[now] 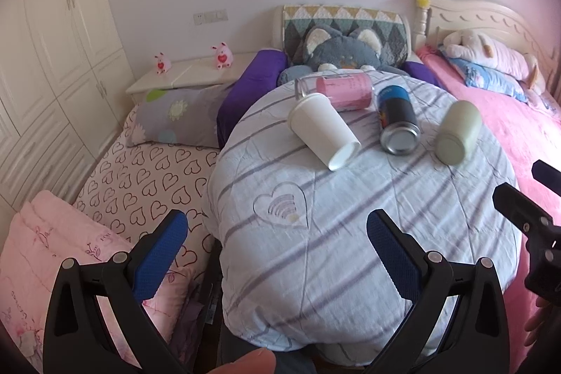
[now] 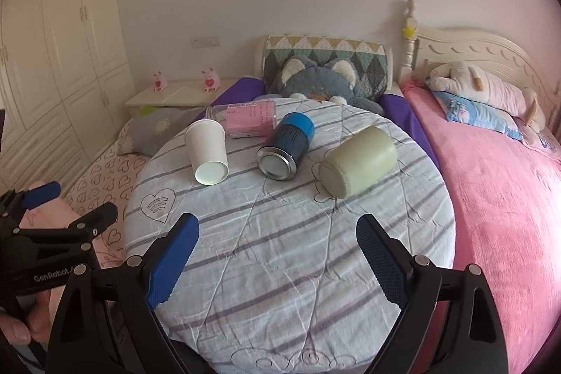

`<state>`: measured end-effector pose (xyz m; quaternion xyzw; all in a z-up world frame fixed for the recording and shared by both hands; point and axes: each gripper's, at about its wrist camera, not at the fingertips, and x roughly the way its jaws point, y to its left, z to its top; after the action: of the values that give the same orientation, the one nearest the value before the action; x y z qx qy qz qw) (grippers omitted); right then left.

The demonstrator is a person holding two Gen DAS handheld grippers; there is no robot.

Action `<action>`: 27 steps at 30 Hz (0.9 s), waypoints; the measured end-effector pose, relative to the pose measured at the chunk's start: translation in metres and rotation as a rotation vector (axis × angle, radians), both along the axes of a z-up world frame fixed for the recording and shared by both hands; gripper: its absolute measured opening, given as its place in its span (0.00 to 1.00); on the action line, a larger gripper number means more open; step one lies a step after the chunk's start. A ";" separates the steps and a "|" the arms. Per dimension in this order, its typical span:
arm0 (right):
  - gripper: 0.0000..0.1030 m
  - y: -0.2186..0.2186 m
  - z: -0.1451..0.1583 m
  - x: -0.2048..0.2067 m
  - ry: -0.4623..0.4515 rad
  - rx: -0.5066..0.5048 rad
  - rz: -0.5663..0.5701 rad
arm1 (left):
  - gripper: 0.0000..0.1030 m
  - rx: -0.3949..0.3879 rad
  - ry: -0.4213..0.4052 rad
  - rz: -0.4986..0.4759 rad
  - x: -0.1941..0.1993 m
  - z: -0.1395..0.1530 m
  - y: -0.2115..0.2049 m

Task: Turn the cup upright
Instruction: 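Move the right gripper toward the clear pink-labelled jar lying on its side, then close the right gripper on the jar body and lift it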

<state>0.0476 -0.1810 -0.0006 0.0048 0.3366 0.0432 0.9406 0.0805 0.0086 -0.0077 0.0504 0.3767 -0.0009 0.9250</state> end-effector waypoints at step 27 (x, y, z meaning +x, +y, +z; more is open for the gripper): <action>0.89 0.046 -0.017 0.266 0.226 -0.369 0.681 | 1.00 0.012 0.153 0.149 0.206 -0.026 0.015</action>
<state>0.3132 -0.1350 -0.0178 -0.2714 0.4221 0.2906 0.8147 0.2868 0.0231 -0.0335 0.0275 0.4491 0.0664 0.8906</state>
